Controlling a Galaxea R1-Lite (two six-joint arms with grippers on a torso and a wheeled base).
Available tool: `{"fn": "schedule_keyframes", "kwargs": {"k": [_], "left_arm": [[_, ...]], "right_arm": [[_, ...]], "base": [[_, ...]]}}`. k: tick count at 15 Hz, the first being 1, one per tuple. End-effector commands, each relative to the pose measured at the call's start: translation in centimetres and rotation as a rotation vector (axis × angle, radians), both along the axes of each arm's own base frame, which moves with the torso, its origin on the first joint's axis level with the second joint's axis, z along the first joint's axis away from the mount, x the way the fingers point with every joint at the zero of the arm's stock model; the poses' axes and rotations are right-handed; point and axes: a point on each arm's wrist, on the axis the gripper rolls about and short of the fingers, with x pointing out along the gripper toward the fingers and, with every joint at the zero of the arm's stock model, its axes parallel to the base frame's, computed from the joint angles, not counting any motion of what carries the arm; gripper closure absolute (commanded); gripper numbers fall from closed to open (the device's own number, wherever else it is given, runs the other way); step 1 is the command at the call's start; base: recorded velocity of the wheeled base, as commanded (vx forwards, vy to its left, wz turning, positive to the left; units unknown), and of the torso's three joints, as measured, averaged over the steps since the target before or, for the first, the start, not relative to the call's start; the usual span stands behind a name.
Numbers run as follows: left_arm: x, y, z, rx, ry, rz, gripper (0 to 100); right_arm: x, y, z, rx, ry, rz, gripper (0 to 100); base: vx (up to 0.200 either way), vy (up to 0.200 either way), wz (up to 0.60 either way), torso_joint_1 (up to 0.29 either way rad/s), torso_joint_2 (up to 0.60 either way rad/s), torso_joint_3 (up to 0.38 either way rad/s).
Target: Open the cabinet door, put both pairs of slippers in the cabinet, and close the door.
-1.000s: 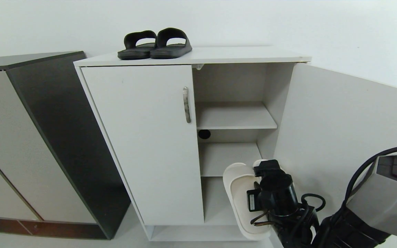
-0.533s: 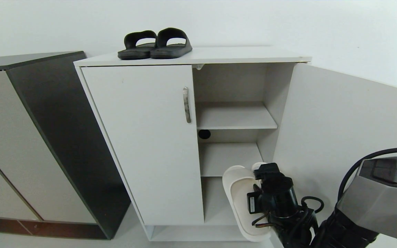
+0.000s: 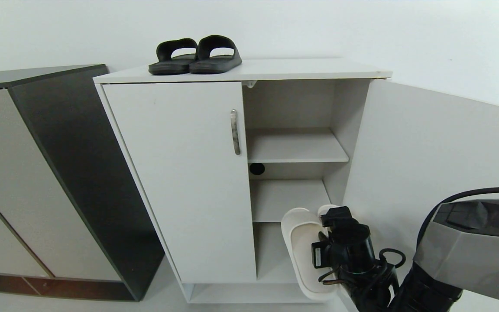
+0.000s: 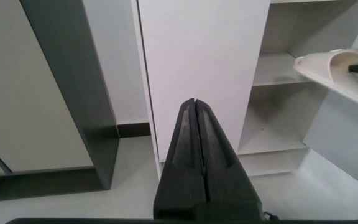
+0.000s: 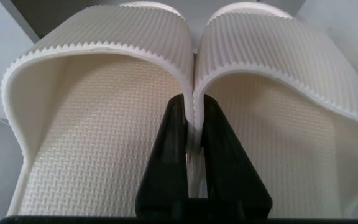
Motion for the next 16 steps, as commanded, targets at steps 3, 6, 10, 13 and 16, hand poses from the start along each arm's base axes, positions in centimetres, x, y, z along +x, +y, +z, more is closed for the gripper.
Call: {"fn": "schedule_keyframes", "kwargs": {"k": [3,6,10,13,16], "left_arm": [[0.0,0.0,0.0,0.000,0.000,0.000,100],[0.0,0.0,0.0,0.000,0.000,0.000,100],[0.0,0.0,0.0,0.000,0.000,0.000,100],[0.0,0.0,0.0,0.001,0.000,0.000,100],[0.0,0.0,0.0,0.004,-0.001,-0.001,100]], "right_arm": [[0.2,-0.3,-1.1,-0.017,0.020,-0.002,100],[0.3,-0.2,-1.0,-0.009,0.010,-0.001,100],[0.2,-0.2,-1.0,-0.007,0.009,0.002,100],[-0.6,1.5,0.6,0.039,-0.038,0.055,100],[-1.3,4.7,2.1,0.055,-0.058,0.117,100]], "base": [[0.000,0.000,0.00,0.000,0.00,0.000],[0.000,0.000,0.00,0.000,0.00,0.000],[0.000,0.000,0.00,0.000,0.00,0.000],[0.000,0.000,0.00,0.000,0.00,0.000],[0.000,0.000,0.00,0.000,0.00,0.000]]}}
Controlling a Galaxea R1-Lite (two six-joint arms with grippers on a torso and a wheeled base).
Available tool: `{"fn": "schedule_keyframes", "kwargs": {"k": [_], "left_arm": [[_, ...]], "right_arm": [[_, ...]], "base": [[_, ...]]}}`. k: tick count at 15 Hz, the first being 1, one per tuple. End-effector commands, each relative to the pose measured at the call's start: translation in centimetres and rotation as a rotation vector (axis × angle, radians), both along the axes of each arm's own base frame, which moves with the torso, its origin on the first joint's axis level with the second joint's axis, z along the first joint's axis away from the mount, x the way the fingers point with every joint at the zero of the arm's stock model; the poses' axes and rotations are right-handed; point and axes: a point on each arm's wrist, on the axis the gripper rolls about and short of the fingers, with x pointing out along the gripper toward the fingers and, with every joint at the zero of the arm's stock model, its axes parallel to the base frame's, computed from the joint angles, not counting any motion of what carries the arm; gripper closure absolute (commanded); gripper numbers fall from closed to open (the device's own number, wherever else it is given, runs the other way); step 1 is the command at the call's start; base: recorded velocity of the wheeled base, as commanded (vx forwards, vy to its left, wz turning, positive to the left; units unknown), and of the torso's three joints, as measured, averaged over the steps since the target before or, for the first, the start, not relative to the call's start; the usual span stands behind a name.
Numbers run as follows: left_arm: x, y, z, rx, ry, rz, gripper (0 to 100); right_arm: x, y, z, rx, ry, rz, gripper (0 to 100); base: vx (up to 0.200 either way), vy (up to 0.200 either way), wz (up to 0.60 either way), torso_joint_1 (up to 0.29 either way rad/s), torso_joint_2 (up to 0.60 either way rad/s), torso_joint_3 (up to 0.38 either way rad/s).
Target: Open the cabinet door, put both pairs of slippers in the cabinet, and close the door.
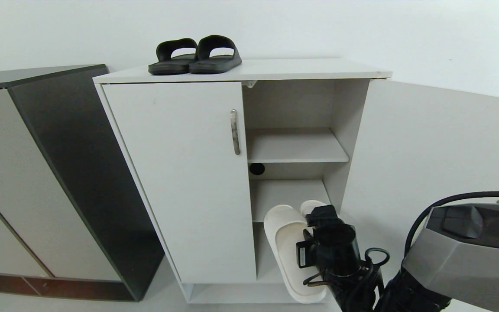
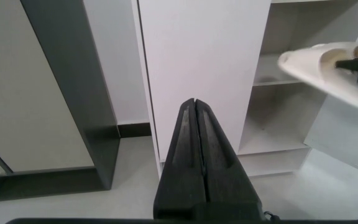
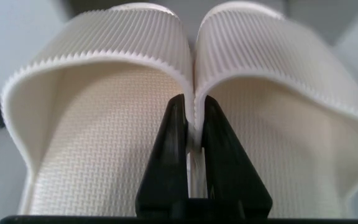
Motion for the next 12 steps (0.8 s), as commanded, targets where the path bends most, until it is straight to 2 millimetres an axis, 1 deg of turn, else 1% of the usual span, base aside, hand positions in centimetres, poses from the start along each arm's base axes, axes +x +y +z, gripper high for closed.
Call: {"fn": "schedule_keyframes", "kwargs": {"k": [1,2,4,5,7,9,12], "left_arm": [[0.0,0.0,0.0,0.001,0.000,0.000,100],[0.0,0.0,0.0,0.001,0.000,0.000,100],[0.0,0.0,0.0,0.003,0.000,0.000,100],[0.0,0.0,0.0,0.003,0.000,0.000,100],[0.0,0.0,0.0,0.003,0.000,0.000,100],[0.0,0.0,0.0,0.003,0.000,0.000,100],[0.0,0.0,0.0,0.003,0.000,0.000,100]], "right_arm": [[-0.3,1.6,1.2,0.008,-0.004,0.032,100],[0.1,1.8,1.2,-0.023,0.020,0.006,100],[1.7,2.3,1.8,-0.017,0.001,-0.079,100],[1.8,2.4,1.8,-0.014,-0.001,-0.089,100],[1.8,2.7,0.6,-0.033,0.015,-0.089,100],[1.3,3.3,-0.5,-0.031,0.037,-0.079,100],[1.6,3.4,-1.9,-0.056,0.058,-0.084,100]], "base": [[0.000,0.000,0.00,0.000,0.00,0.000],[0.000,0.000,0.00,0.000,0.00,0.000],[0.000,0.000,0.00,0.000,0.00,0.000],[0.000,0.000,0.00,0.000,0.00,0.000],[0.000,0.000,0.00,0.000,0.00,0.000],[0.000,0.000,0.00,0.000,0.00,0.000],[0.000,0.000,0.00,0.000,0.00,0.000]]}}
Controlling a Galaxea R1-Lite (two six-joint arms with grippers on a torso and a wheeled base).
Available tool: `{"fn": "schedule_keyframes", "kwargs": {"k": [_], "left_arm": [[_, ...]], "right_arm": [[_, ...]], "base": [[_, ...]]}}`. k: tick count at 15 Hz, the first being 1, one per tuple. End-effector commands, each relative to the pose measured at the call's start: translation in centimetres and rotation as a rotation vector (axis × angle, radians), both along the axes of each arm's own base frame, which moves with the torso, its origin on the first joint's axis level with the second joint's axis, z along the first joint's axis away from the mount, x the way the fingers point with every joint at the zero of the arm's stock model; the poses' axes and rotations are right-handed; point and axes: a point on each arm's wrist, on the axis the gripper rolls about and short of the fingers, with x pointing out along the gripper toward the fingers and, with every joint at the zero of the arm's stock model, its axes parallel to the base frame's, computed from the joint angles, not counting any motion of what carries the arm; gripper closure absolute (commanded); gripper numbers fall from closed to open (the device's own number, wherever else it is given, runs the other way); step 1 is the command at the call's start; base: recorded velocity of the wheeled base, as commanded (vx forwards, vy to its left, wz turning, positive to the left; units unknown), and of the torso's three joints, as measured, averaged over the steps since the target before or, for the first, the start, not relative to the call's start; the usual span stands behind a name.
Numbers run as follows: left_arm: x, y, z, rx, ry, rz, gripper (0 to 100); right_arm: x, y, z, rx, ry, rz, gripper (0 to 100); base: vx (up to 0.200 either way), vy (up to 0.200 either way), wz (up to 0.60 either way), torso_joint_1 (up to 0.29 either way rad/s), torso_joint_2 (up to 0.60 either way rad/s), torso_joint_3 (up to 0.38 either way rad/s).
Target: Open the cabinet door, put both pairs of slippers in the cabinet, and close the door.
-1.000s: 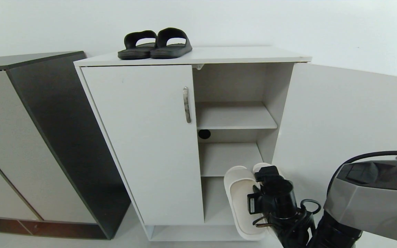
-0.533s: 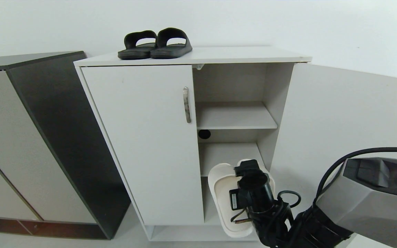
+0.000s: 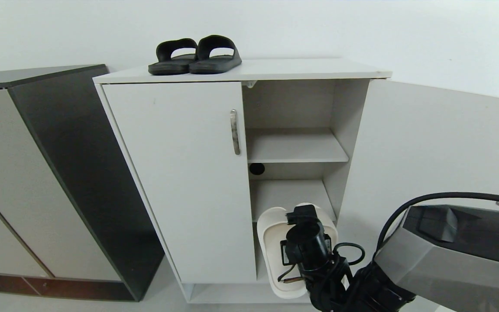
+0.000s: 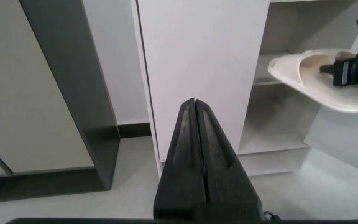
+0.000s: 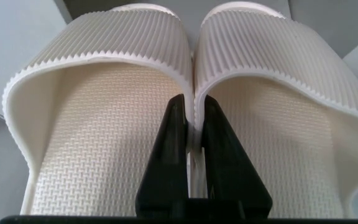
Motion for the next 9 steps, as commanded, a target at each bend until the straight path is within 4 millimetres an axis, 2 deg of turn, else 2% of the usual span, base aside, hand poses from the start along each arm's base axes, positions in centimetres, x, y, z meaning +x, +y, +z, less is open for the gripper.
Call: {"fn": "schedule_keyframes", "kwargs": {"k": [1,4,9], "left_arm": [[0.00,0.00,0.00,0.000,0.000,0.002,100],[0.00,0.00,0.00,0.000,0.000,0.003,100],[0.00,0.00,0.00,0.000,0.000,0.002,100]], "right_arm": [[0.10,0.06,-1.03,-0.019,0.016,-0.001,100],[0.34,-0.04,-1.00,-0.015,0.015,-0.008,100],[0.81,-0.21,-0.61,0.011,-0.023,-0.042,100]], "base": [[0.000,0.000,0.00,0.000,0.00,0.000],[0.000,0.000,0.00,0.002,0.00,-0.085],[0.000,0.000,0.00,0.001,0.00,-0.186]]}}
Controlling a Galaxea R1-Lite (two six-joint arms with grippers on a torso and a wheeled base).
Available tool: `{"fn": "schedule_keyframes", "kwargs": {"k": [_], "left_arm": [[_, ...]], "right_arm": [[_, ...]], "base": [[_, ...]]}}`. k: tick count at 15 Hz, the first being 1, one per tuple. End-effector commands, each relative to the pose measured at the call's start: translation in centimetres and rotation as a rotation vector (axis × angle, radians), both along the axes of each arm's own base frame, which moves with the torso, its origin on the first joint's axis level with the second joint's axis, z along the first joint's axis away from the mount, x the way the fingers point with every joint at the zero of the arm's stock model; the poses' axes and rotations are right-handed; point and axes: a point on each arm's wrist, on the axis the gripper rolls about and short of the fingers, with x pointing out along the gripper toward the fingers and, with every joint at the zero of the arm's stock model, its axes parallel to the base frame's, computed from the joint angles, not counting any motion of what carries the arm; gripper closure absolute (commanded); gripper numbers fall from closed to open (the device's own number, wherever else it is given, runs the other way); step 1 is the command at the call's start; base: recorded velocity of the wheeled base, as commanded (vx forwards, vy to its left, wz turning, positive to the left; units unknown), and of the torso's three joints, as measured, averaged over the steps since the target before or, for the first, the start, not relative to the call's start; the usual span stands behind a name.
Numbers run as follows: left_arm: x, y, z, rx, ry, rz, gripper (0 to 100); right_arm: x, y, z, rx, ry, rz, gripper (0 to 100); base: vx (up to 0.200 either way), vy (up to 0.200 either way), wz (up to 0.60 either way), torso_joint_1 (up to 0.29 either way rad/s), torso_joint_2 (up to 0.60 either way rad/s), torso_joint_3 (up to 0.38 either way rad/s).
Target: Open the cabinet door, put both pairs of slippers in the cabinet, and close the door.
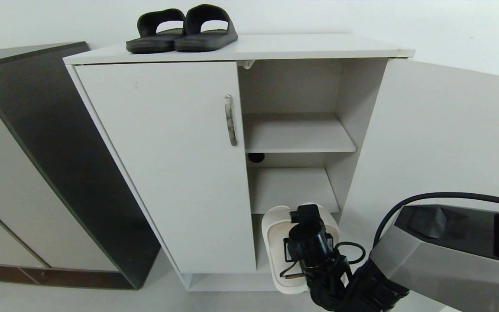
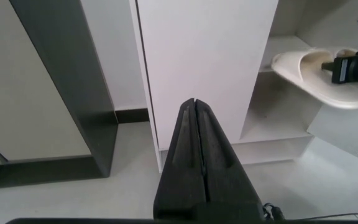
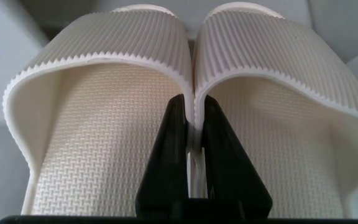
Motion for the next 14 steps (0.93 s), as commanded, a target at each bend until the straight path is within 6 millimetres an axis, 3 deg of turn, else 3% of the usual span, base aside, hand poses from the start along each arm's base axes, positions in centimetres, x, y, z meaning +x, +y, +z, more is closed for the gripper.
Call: {"fn": "schedule_keyframes", "kwargs": {"k": [1,3,7,10,14], "left_arm": [[0.0,0.0,0.0,0.000,0.000,0.001,100],[0.0,0.0,0.0,0.000,0.000,-0.001,100],[0.0,0.0,0.0,0.000,0.001,-0.001,100],[0.0,0.0,0.0,0.000,0.001,-0.001,100],[0.0,0.0,0.0,0.000,0.001,-0.001,100]], "right_arm": [[0.2,0.1,0.0,0.011,-0.028,-0.016,100],[0.0,0.1,0.2,0.014,-0.086,0.000,100],[0.4,0.4,-2.3,-0.012,-0.132,0.008,100],[0.6,0.2,-2.2,-0.012,-0.134,0.001,100],[0.6,0.1,-2.3,-0.013,-0.133,-0.001,100]], "base": [[0.000,0.000,0.00,0.002,0.00,-0.198],[0.000,0.000,0.00,0.010,0.00,-0.122],[0.000,0.000,0.00,0.000,0.00,0.000],[0.000,0.000,0.00,0.000,0.00,0.000],[0.200,0.000,0.00,-0.001,0.00,0.002]]}}
